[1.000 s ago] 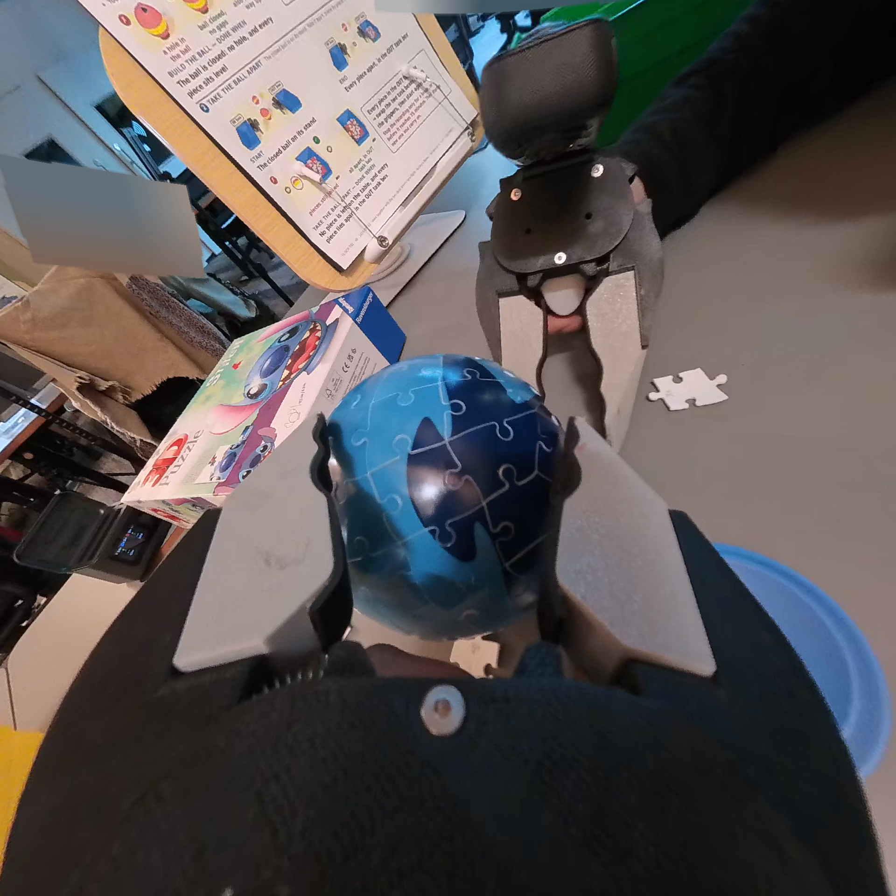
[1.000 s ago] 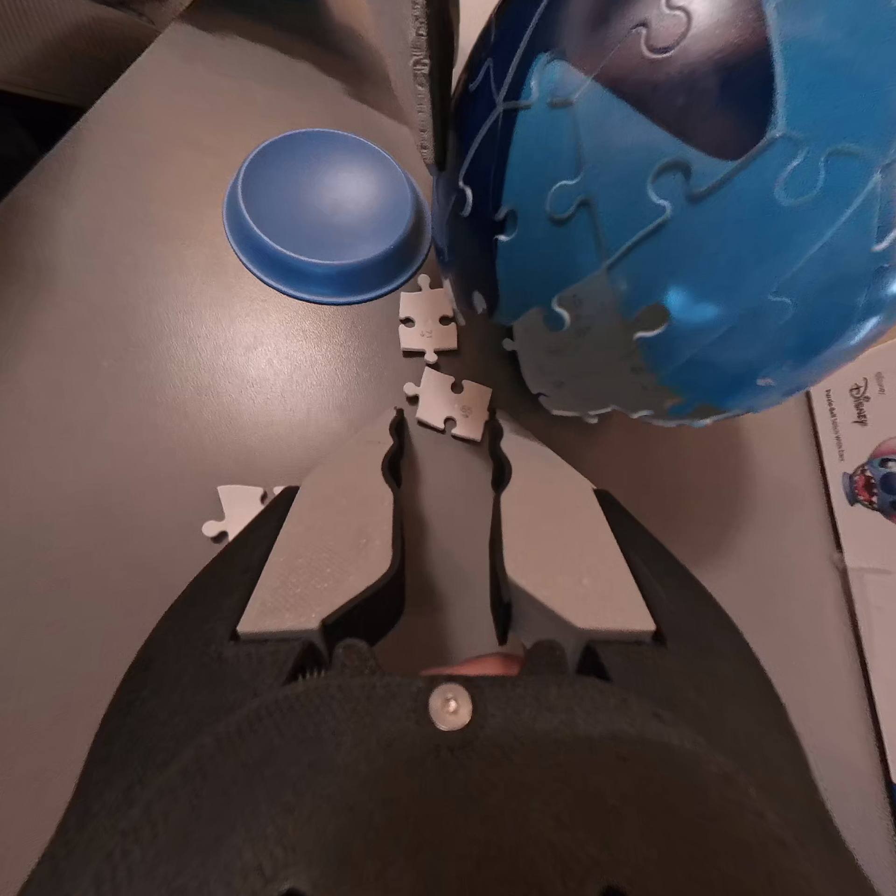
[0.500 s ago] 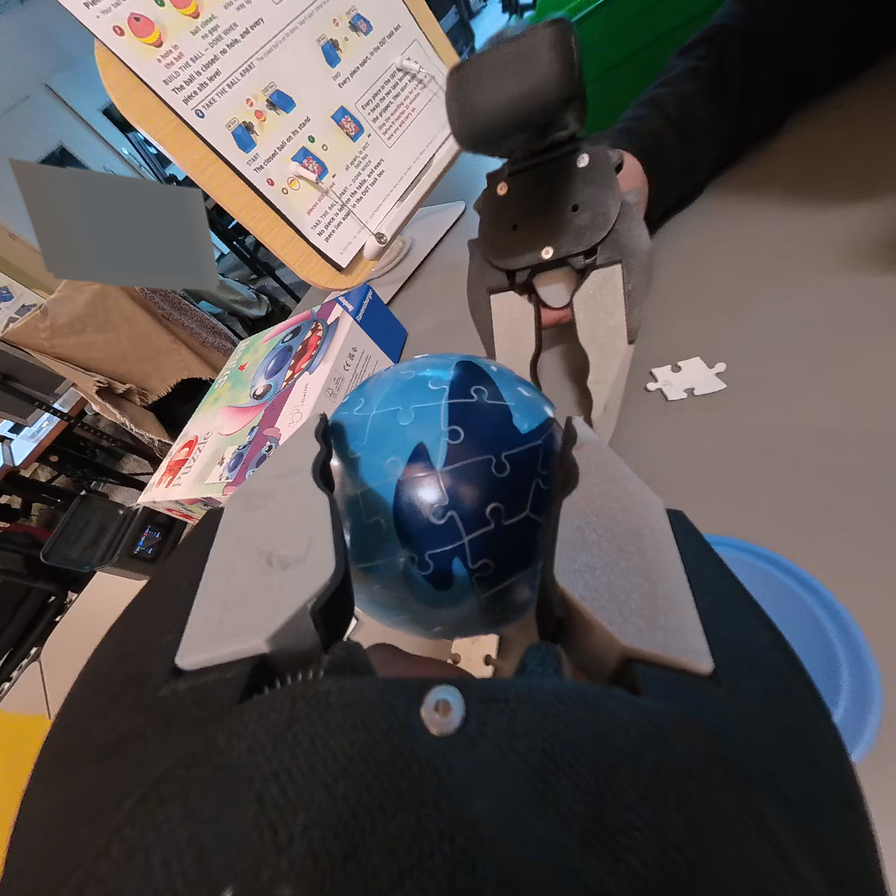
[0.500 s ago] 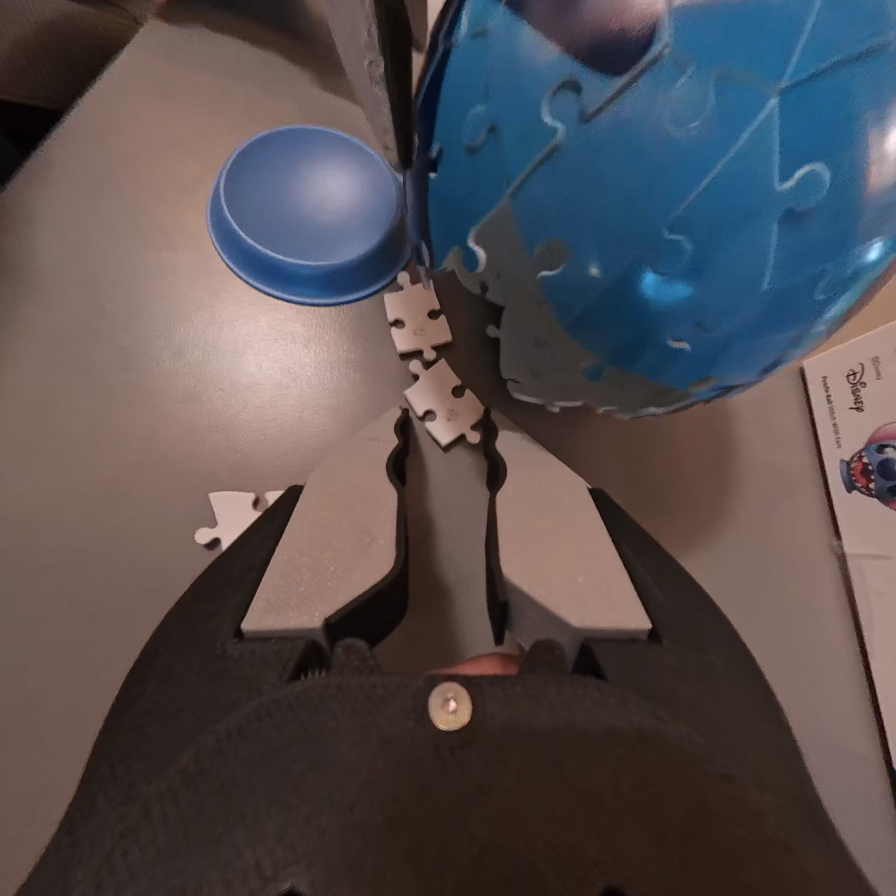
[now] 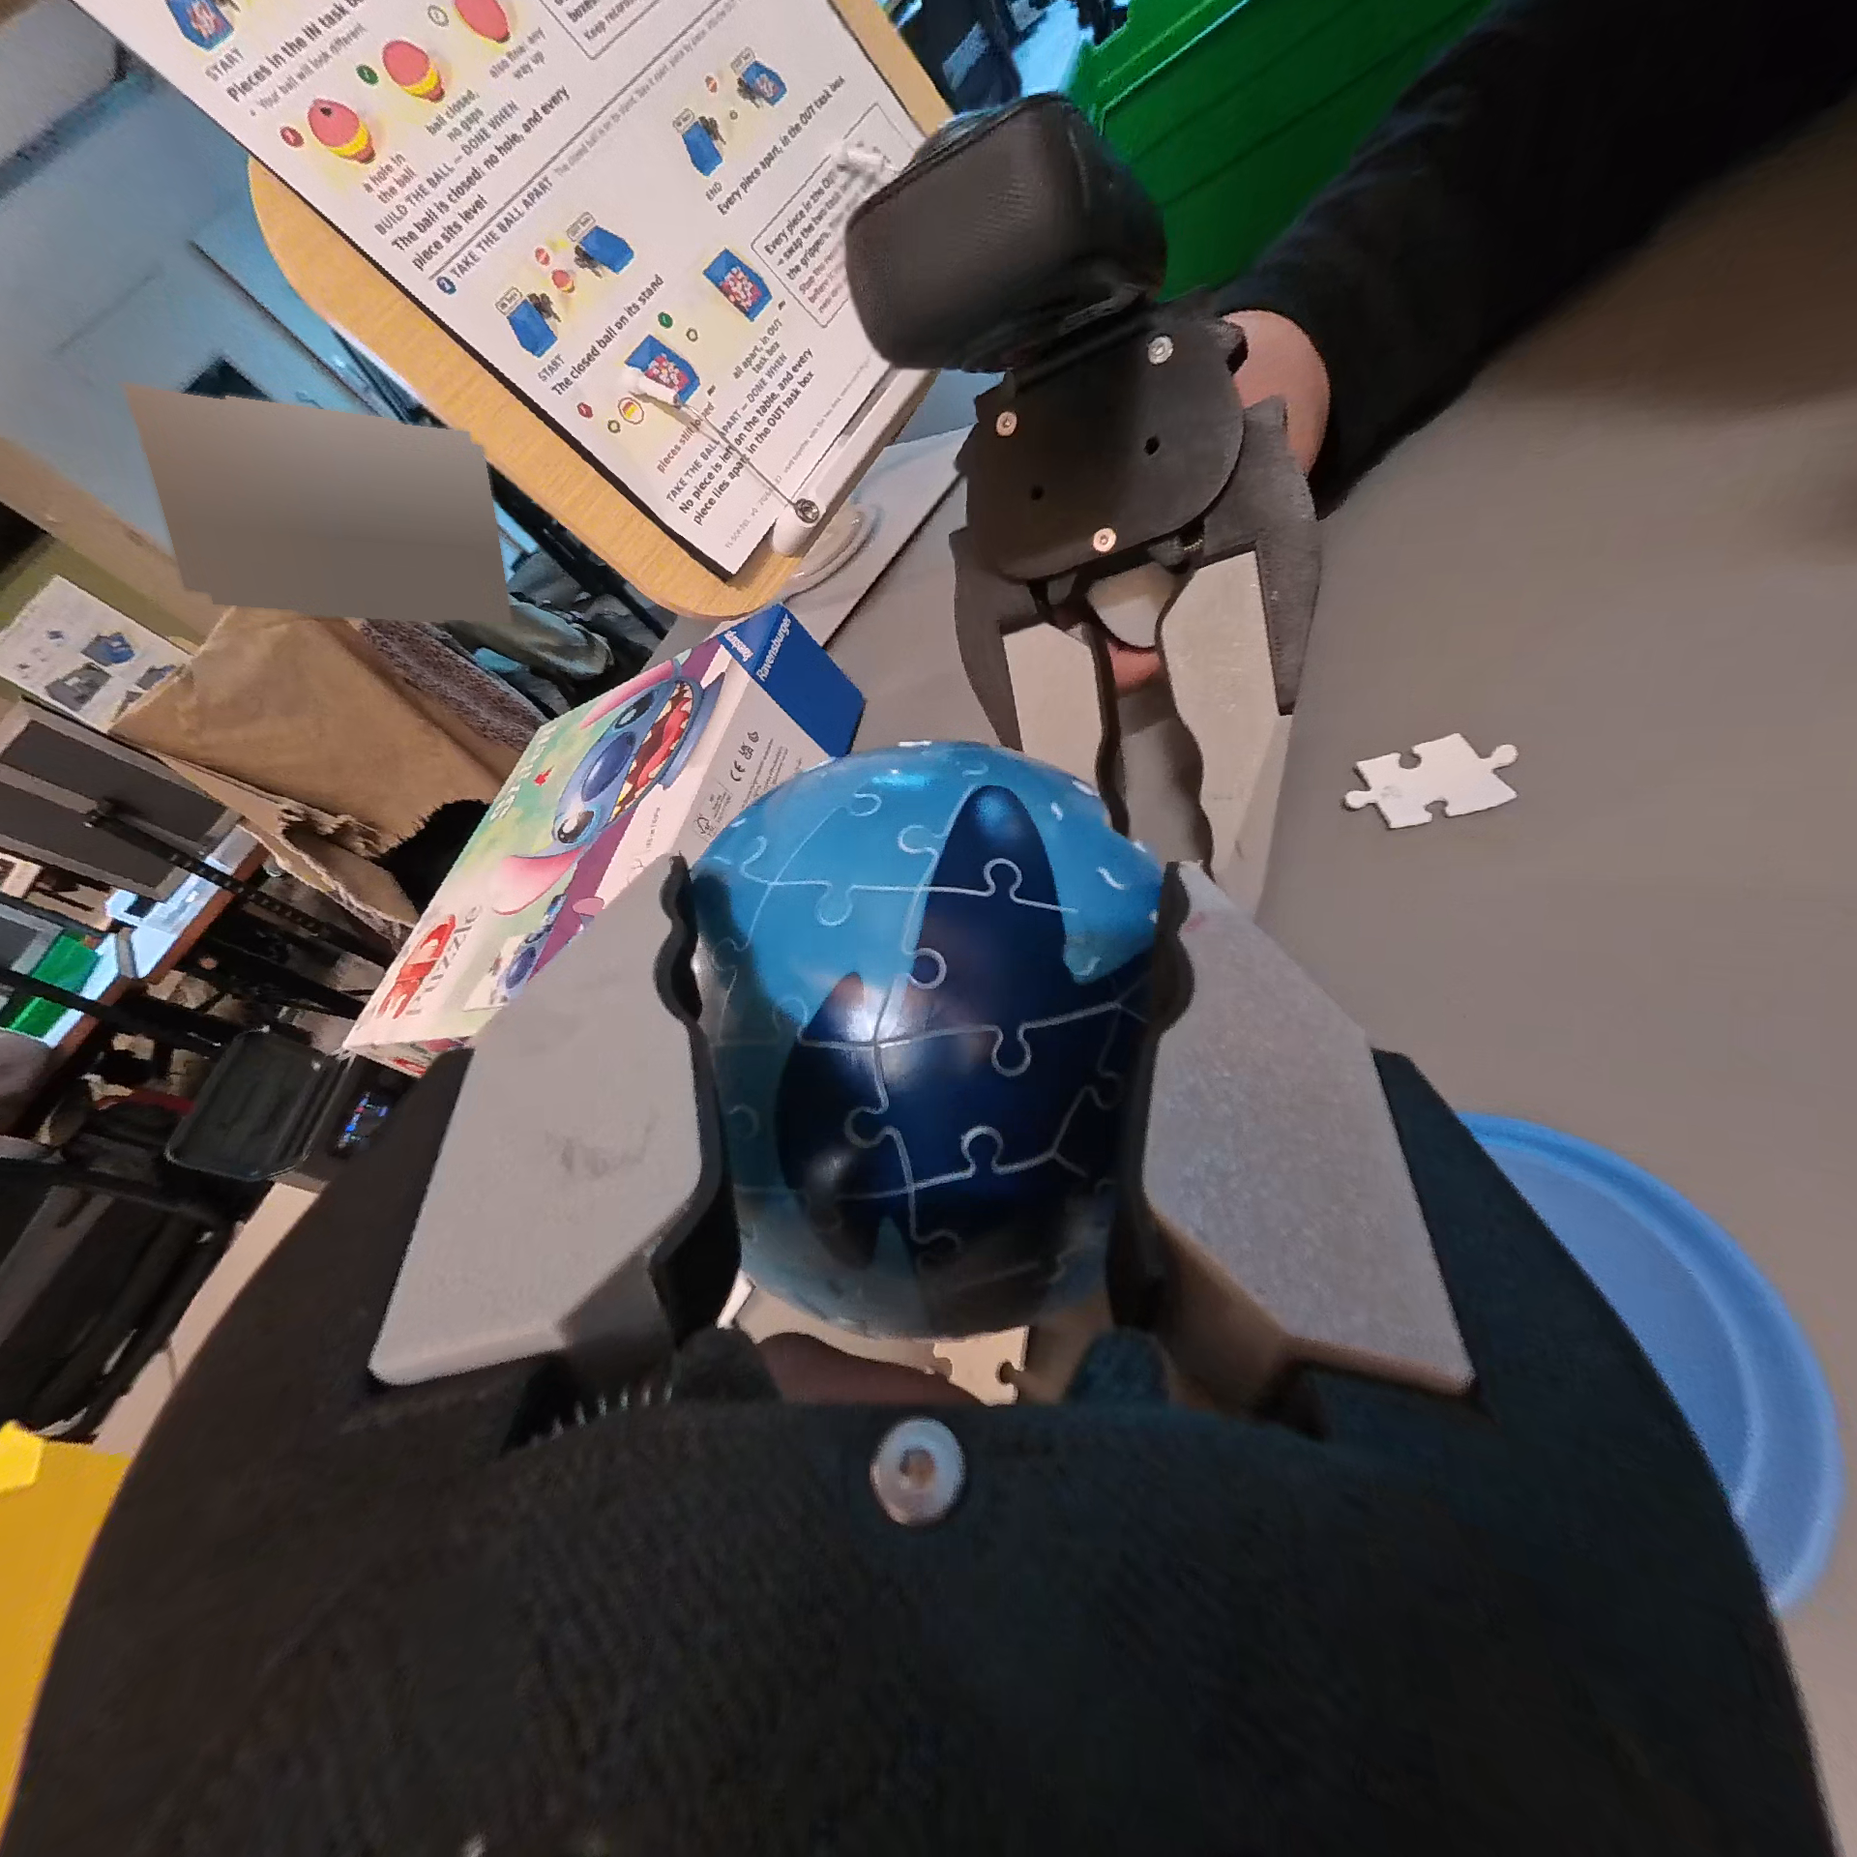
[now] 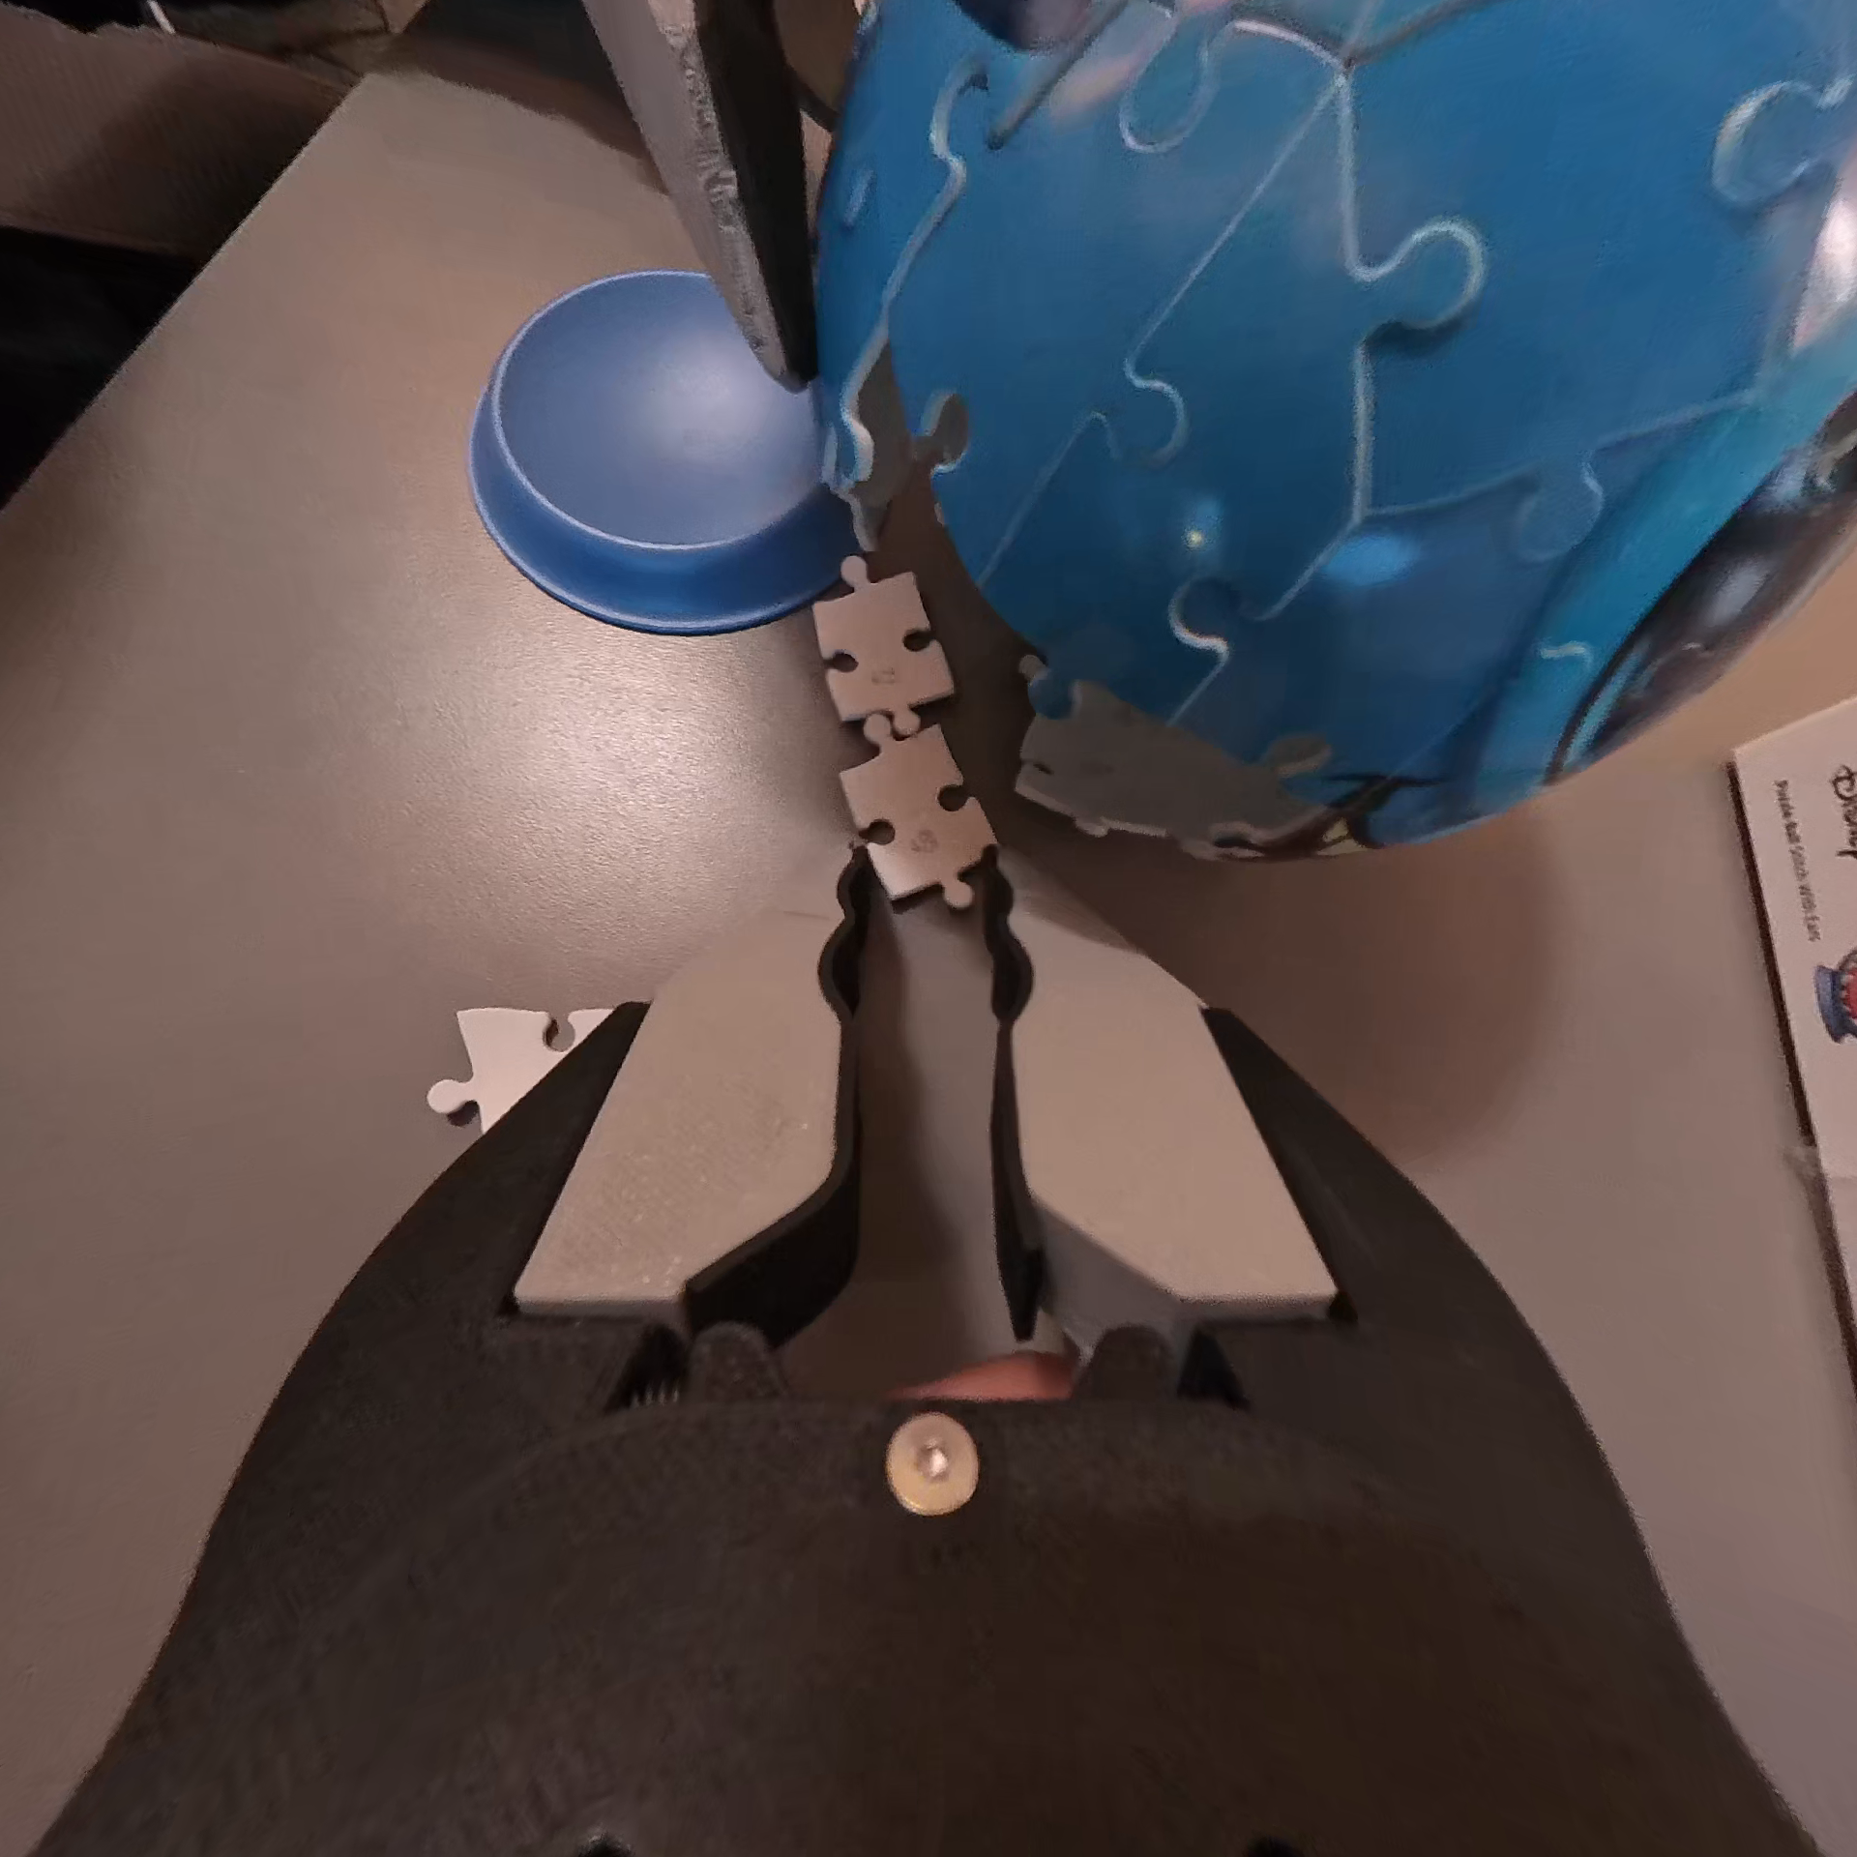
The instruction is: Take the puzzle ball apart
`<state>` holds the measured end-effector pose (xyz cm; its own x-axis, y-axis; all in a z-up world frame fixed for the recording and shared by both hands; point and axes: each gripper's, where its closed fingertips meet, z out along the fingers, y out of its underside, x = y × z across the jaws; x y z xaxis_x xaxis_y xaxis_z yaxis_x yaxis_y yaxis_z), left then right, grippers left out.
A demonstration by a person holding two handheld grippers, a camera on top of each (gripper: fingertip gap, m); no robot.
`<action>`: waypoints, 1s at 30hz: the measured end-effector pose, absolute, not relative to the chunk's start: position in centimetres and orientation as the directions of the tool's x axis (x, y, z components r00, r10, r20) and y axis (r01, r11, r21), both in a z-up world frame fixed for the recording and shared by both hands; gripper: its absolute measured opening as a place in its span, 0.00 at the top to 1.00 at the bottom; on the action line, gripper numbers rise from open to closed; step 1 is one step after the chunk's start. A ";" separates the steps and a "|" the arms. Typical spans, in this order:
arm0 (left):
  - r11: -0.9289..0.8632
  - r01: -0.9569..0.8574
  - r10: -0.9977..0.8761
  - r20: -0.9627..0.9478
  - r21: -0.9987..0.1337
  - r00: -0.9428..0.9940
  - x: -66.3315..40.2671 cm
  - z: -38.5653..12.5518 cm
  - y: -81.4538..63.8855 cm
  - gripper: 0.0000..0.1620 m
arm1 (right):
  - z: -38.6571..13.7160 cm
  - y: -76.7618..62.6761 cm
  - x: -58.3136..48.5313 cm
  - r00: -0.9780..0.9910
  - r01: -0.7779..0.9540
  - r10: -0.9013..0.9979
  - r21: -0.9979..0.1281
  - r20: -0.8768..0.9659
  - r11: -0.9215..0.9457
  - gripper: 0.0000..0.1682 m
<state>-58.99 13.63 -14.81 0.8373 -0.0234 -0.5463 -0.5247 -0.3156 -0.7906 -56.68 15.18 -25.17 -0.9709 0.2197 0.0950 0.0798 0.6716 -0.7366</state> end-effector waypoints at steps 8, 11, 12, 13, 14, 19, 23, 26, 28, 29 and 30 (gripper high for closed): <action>-0.339 -0.567 0.034 -0.613 -0.750 0.790 -58.3 -15.0 13.4 0.44 | -25.2 15.1 -56.3 -0.965 0.069 0.232 -0.734 0.123 0.676 0.93; -0.344 -0.584 0.062 -0.638 -0.735 0.767 -58.0 -15.0 13.3 0.44 | -25.0 15.1 -56.3 -0.956 0.052 0.246 -0.737 0.157 0.674 1.00; -0.340 -0.587 0.067 -0.642 -0.735 0.764 -57.8 -15.0 13.3 0.45 | -24.8 15.1 -56.4 -0.952 0.048 0.255 -0.741 0.169 0.670 1.00; -0.334 -0.589 0.073 -0.643 -0.736 0.762 -57.7 -14.9 13.3 0.46 | -24.7 15.1 -56.3 -0.949 0.049 0.262 -0.744 0.173 0.666 1.00; -0.328 -0.588 0.078 -0.641 -0.739 0.763 -57.6 -14.9 13.2 0.46 | -24.8 15.0 -56.2 -0.950 0.054 0.265 -0.744 0.168 0.666 0.98; -0.305 -0.578 0.097 -0.628 -0.757 0.772 -57.3 -14.6 13.1 0.49 | -24.8 15.2 -55.9 -0.944 0.040 0.265 -0.729 0.197 0.684 0.94; -0.292 -0.578 0.119 -0.629 -0.762 0.768 -57.3 -14.7 13.5 0.49 | -24.4 15.6 -56.7 -0.934 0.111 0.325 -0.744 0.147 0.659 0.87; -0.287 -0.596 0.127 -0.647 -0.750 0.752 -57.1 -14.7 13.8 0.49 | -25.0 15.3 -56.6 -0.938 0.139 0.327 -0.739 0.115 0.659 0.80; -0.279 -0.597 0.125 -0.645 -0.752 0.754 -56.9 -14.7 13.8 0.50 | -24.9 15.1 -57.1 -0.932 0.110 0.327 -0.733 0.159 0.671 0.79; -0.277 -0.596 0.125 -0.643 -0.754 0.755 -57.0 -14.6 13.7 0.50 | -24.9 15.0 -57.2 -0.931 0.099 0.323 -0.734 0.170 0.671 0.79; -0.277 -0.592 0.125 -0.639 -0.757 0.759 -57.0 -14.6 13.6 0.50 | -24.9 15.0 -57.3 -0.934 0.100 0.319 -0.736 0.163 0.669 0.80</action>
<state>-57.02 13.64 -14.61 0.7586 0.1249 -0.6395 -0.5922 -0.2773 -0.7566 -57.31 14.96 -24.94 -0.9336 0.3193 0.1627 0.1004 0.6690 -0.7365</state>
